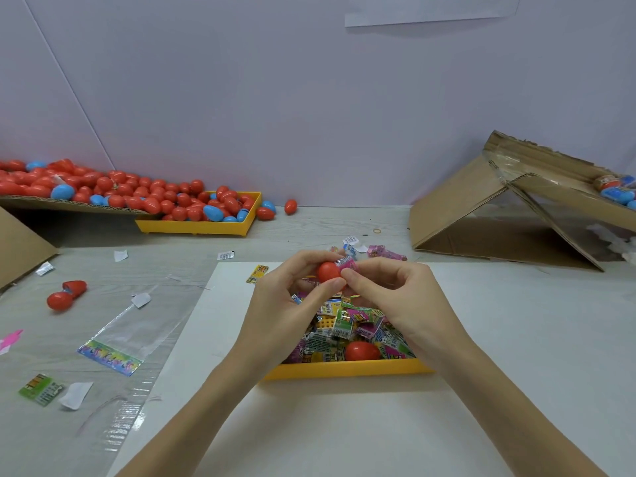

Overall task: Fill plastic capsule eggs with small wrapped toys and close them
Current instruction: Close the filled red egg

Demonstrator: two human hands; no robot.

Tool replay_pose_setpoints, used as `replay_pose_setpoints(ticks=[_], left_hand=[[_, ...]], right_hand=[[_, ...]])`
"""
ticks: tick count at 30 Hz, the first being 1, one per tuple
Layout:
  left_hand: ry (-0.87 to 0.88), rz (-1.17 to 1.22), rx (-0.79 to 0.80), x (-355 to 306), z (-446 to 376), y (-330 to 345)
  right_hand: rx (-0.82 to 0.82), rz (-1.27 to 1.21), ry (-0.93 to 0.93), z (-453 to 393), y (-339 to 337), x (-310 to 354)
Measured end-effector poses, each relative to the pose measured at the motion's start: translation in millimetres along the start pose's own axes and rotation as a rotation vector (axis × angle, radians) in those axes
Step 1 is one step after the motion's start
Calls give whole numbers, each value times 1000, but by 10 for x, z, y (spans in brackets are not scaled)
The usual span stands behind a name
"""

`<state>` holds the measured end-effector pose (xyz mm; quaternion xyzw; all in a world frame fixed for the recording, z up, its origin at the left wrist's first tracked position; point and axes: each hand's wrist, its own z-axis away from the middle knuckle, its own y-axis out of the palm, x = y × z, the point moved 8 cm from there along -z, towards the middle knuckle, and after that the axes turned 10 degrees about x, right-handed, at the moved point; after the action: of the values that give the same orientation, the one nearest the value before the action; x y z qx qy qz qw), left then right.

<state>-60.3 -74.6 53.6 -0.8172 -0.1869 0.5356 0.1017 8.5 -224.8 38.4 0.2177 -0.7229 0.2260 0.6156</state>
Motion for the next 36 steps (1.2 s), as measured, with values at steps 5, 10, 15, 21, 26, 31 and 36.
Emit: replay_pose_setpoints(ticks=[5, 10, 15, 21, 26, 31, 36], left_hand=[[58, 3, -46, -60, 9, -19], [103, -28, -73, -105, 19, -42], [124, -81, -45, -139, 14, -25], [142, -232, 41, -128, -1, 1], [230, -480, 80, -154, -16, -14], [354, -620, 143, -189, 11, 87], [248, -450, 118, -143, 0, 34]], right_hand=[[34, -124, 13, 18, 54, 38], [66, -243, 49, 42, 146, 46], [79, -244, 46, 49, 157, 78], [118, -328, 95, 58, 189, 46], [204, -571, 313, 79, 301, -113], [260, -704, 481, 87, 373, -258], [263, -670, 450, 56, 344, -248]])
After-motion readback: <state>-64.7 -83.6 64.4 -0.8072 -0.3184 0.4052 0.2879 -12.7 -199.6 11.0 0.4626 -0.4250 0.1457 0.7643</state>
